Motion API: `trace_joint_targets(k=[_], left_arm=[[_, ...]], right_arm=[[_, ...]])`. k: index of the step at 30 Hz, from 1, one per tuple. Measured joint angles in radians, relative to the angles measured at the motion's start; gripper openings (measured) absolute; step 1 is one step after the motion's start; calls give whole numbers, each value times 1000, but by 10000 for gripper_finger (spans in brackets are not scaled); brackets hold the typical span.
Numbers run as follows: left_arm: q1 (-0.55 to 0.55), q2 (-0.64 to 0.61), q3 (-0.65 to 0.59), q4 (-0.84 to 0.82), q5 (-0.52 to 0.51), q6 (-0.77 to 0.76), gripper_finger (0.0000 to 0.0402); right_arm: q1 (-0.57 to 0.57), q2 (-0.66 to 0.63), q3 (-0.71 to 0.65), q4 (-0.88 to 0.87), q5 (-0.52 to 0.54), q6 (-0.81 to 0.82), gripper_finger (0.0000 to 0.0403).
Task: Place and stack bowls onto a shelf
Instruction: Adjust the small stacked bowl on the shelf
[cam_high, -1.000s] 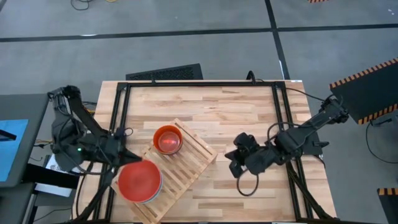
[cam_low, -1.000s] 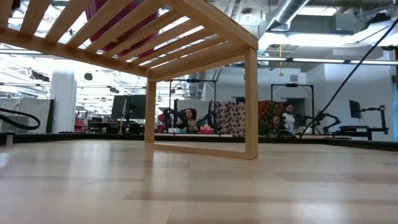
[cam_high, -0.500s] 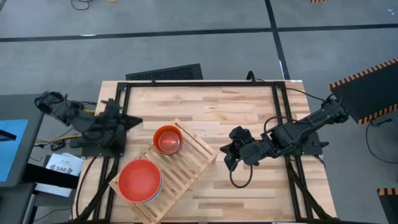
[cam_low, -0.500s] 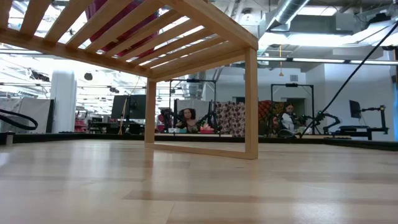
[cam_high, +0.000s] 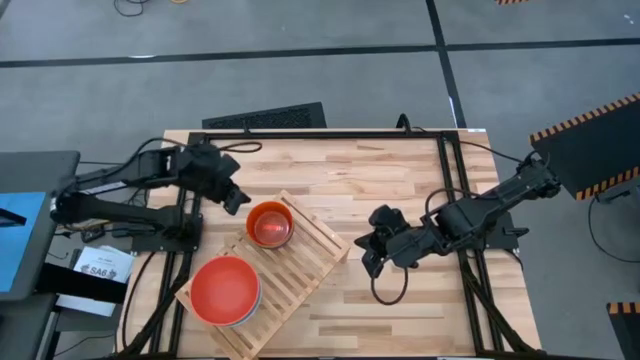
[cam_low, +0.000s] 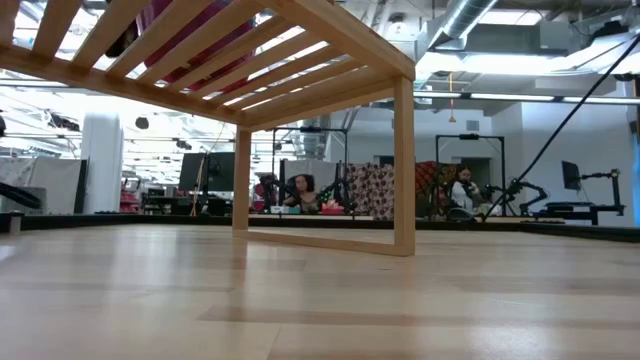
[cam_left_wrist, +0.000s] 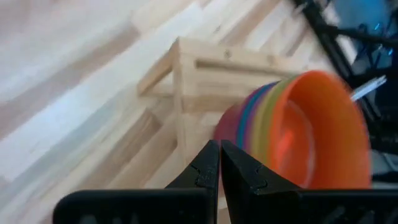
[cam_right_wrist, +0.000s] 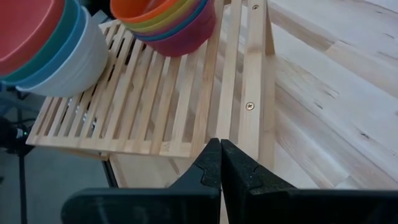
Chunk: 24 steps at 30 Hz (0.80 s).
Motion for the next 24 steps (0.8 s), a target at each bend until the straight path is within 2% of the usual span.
trace_joint_targets(k=[3,8,11,24], left_arm=[[62,25,0,-21,76,18,0],[87,37,0,-30,100,30,0],[68,45,0,-35,133,20,0],[-36,67,1,-26,141,-35,0]], right_arm=[[8,0,0,-3,0,-7,22],[8,0,0,-3,2,-9,22],[8,0,0,-3,4,-18,22],[8,0,0,-8,9,-26,22]])
